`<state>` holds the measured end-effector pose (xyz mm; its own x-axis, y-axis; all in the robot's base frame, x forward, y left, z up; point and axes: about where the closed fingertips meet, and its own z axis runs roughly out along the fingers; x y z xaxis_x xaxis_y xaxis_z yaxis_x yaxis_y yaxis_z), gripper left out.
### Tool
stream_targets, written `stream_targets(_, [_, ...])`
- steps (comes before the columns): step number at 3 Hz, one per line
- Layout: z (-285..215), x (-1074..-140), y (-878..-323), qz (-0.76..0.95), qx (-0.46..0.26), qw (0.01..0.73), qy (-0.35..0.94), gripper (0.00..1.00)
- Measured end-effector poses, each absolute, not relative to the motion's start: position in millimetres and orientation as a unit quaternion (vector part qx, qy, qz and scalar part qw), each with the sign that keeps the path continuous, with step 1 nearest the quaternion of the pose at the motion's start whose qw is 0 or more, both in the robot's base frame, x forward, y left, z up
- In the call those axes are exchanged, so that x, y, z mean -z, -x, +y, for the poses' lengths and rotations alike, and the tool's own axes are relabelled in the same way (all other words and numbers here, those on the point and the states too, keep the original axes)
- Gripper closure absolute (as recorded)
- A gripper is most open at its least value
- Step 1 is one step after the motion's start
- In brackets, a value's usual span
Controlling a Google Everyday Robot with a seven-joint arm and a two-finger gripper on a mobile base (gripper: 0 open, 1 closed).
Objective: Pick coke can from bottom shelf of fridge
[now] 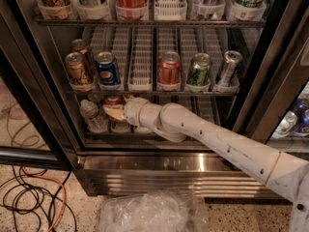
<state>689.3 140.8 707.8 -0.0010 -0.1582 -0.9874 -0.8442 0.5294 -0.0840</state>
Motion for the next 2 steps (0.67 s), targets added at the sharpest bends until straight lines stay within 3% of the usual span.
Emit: stream_targets(2, [143.4, -699.8, -685.0, 0.655, -0.297, 0.568, 0.4, 1.0])
